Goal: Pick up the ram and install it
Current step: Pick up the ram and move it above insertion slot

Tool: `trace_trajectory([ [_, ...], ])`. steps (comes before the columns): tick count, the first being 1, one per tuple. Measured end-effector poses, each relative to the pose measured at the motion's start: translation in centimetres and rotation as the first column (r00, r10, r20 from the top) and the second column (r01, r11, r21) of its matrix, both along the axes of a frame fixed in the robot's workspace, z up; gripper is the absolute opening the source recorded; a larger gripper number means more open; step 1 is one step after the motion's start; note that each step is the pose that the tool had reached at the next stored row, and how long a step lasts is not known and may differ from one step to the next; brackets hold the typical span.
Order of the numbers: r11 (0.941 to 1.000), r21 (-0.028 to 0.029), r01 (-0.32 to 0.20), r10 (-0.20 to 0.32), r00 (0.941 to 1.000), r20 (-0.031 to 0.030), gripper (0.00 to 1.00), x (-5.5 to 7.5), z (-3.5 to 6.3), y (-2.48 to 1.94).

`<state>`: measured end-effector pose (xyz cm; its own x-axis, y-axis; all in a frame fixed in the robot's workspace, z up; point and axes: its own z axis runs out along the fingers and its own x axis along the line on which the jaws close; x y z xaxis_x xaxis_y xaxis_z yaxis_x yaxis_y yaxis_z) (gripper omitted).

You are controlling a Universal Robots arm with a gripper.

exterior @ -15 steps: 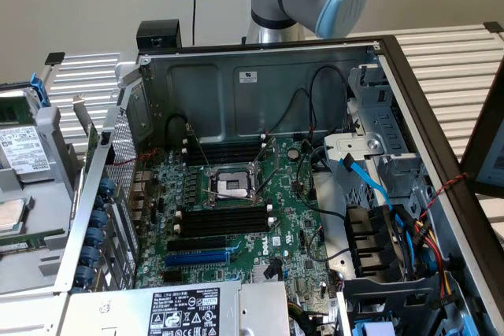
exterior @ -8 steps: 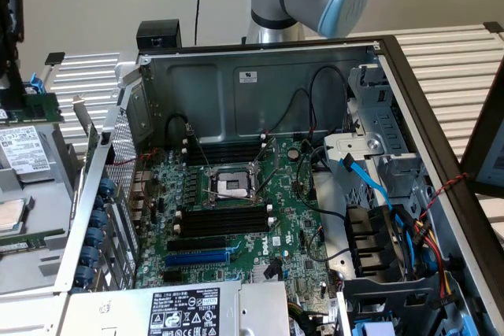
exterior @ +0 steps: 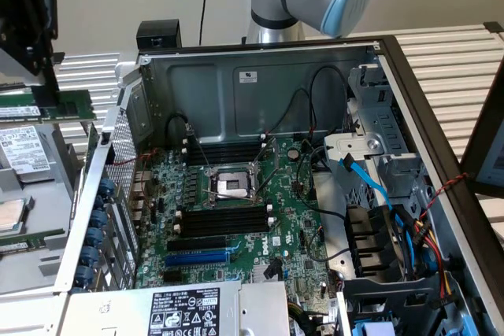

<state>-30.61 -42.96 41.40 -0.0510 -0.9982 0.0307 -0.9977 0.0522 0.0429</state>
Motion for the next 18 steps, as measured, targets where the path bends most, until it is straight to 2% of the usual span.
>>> trace_trajectory([
  [4,1.0000,0.0000,0.000,0.000,1.0000,-0.0012,0.12,1.8,0.00,-0.02],
  [7,1.0000,0.0001,0.000,0.000,1.0000,-0.0063,0.12,3.1,0.00,-0.02],
  [13,1.0000,0.0000,0.000,0.000,0.9997,-0.0260,0.12,5.5,0.00,-0.02],
  [18,1.0000,0.0000,0.000,0.000,0.9987,-0.0511,0.12,7.3,-0.02,-0.02],
])
